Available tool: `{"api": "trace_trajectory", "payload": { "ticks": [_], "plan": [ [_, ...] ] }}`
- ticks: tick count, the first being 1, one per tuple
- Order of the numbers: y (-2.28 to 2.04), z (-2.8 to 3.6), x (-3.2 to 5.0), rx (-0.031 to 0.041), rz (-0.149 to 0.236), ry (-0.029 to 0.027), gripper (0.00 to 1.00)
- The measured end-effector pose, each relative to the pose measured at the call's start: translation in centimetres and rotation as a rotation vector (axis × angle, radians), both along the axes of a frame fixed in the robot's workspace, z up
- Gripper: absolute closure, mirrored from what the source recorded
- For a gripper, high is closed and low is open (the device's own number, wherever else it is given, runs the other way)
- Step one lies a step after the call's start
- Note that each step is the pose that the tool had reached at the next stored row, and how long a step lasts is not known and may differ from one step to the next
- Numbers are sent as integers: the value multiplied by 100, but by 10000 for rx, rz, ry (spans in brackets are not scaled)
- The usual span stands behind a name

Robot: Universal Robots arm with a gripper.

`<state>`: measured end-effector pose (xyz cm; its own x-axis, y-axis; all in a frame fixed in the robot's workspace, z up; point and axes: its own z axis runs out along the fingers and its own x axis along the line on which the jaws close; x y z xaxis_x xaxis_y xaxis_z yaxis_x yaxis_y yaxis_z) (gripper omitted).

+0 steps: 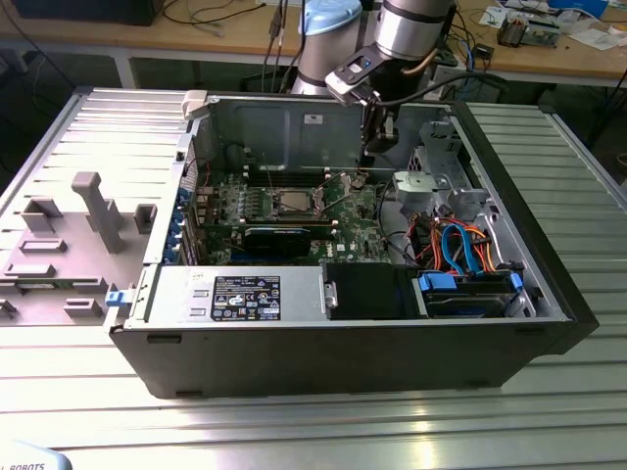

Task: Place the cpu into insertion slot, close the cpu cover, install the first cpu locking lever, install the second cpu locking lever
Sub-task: 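Close the cpu cover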

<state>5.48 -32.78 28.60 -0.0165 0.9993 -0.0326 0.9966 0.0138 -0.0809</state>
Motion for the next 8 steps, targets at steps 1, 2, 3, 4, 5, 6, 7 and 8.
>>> {"api": "trace_trajectory", "payload": {
  "ticks": [1, 2, 3, 4, 5, 6, 7, 8],
  "plan": [
    [0, -1, 0, -1, 0, -118, 89],
    [0, -1, 0, -1, 0, -137, 89],
    [0, -1, 1, 0, 2, -143, 89],
    [0, -1, 0, -1, 0, -148, 89],
    [0, -1, 0, -1, 1, -151, 89],
    [0, -1, 0, -1, 0, -155, 89],
    [0, -1, 0, -1, 0, -161, 89],
    [0, -1, 0, 0, 0, -164, 89]
  ]
}}
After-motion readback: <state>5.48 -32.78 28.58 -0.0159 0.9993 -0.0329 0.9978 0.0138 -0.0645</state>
